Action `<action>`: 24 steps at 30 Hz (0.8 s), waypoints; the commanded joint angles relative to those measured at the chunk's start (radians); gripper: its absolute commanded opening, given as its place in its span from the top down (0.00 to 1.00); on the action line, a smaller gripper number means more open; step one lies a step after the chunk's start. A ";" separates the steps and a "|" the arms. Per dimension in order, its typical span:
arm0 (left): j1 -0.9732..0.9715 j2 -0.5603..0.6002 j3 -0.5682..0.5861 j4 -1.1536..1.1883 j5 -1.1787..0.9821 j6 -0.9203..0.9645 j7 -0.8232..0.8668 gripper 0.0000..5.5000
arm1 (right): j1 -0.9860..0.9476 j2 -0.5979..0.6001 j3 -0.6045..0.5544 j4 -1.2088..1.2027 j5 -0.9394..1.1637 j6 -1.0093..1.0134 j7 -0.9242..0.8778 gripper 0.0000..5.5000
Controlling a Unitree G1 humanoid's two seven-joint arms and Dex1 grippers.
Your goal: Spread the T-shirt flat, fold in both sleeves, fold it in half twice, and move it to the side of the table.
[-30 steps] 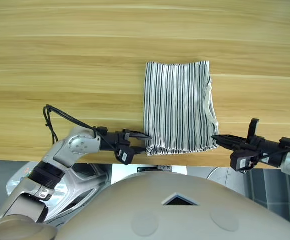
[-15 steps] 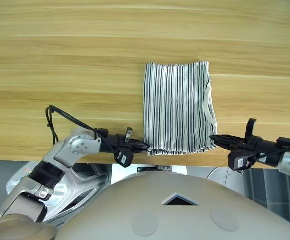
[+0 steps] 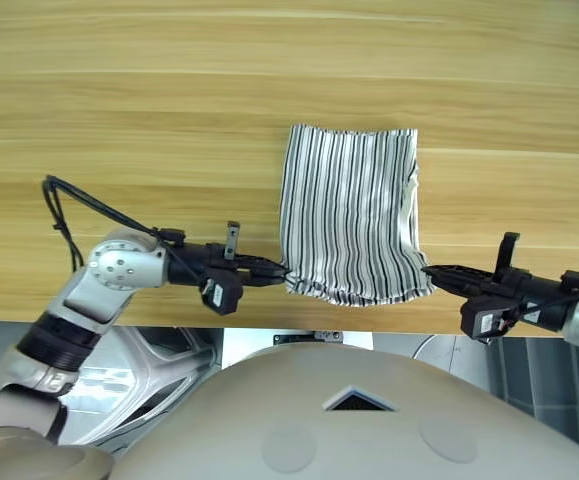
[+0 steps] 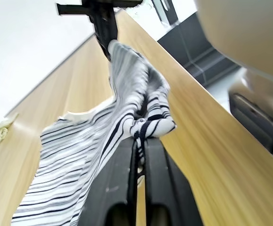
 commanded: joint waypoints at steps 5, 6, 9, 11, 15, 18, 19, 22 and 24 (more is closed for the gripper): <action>0.079 0.146 0.164 -0.058 -0.103 -0.052 -0.049 1.00 | 0.031 -0.017 -0.110 -0.052 0.131 -0.042 0.059 1.00; 0.077 0.141 0.174 -0.051 -0.101 -0.047 -0.046 1.00 | 0.030 -0.014 -0.117 -0.052 0.141 -0.044 0.063 1.00; 0.047 0.091 0.178 -0.034 -0.085 -0.011 -0.023 1.00 | 0.020 -0.004 -0.122 -0.051 0.157 -0.039 0.061 1.00; 0.018 0.043 0.167 -0.017 -0.064 0.020 0.001 1.00 | 0.004 0.005 -0.106 -0.050 0.154 -0.029 0.054 1.00; -0.048 -0.078 0.133 0.030 -0.009 0.077 0.051 1.00 | -0.045 0.032 -0.055 -0.045 0.127 0.004 0.031 1.00; -0.102 -0.160 0.123 0.064 -0.002 0.128 0.081 1.00 | -0.108 0.056 -0.009 -0.018 0.088 0.043 0.003 1.00; -0.121 -0.185 0.122 0.077 0.002 0.144 0.092 1.00 | -0.130 0.064 0.008 -0.010 0.072 0.059 -0.008 1.00; -0.184 -0.260 0.120 0.143 0.029 0.184 0.133 1.00 | -0.214 0.098 0.060 0.024 0.031 0.115 -0.046 1.00; -0.204 -0.292 0.119 0.184 0.050 0.186 0.151 1.00 | -0.281 0.117 0.076 0.052 0.021 0.163 -0.076 1.00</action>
